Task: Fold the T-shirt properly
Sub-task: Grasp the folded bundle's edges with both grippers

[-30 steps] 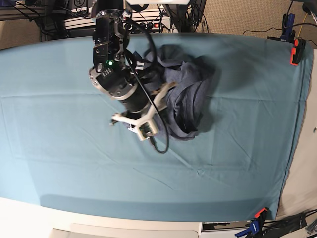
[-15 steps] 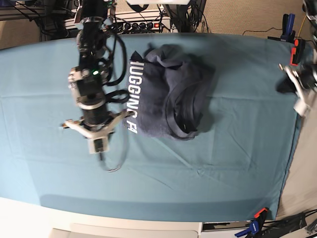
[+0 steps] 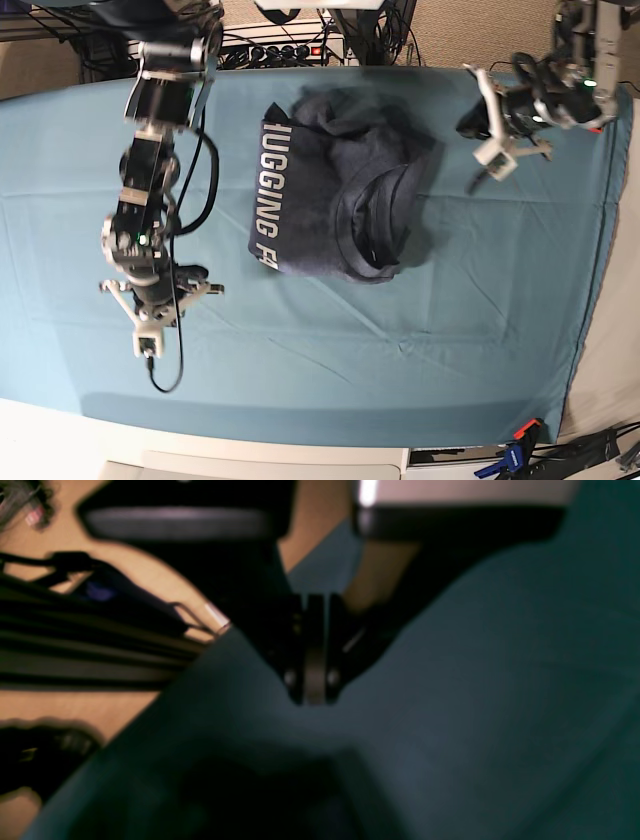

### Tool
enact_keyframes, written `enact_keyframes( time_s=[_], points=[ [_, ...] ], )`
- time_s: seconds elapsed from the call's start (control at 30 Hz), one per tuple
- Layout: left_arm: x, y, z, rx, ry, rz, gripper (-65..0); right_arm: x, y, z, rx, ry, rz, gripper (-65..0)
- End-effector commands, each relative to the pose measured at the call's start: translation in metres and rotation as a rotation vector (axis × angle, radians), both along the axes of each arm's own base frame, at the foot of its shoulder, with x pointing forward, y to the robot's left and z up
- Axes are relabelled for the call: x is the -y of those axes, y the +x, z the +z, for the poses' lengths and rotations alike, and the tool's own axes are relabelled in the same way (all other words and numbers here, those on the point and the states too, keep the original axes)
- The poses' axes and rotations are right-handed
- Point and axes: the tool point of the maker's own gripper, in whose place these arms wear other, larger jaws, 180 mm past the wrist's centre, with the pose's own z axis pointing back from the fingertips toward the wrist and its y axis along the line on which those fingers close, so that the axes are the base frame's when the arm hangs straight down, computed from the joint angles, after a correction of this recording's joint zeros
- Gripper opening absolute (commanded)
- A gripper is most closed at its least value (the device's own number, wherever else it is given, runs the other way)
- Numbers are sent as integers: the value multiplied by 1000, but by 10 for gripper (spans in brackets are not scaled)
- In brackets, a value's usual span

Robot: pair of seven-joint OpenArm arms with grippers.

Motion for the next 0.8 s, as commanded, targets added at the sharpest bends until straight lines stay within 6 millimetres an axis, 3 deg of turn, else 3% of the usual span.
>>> enact_keyframes(
  time_s=[0.0,0.2,0.4,0.5,0.77],
  points=[
    [10,2,5,31,-14,-24,-650,1,16,21,61,1,14,-650],
    [56,-16,-10,3,-5,-131,-650,-26,34,4,-8,110,153,-650],
    [96,-23,-10,20,-42,-212,-650,-46,25,-22,-103,191,239,-650],
    [105,-18,-5,52,-56,-231,-650,-53,19,-26,-140,221,271,-650],
    [105,1,-2,96,-61,-227,-650,-76,-5,-41,-201,295,391,-650]
  ],
)
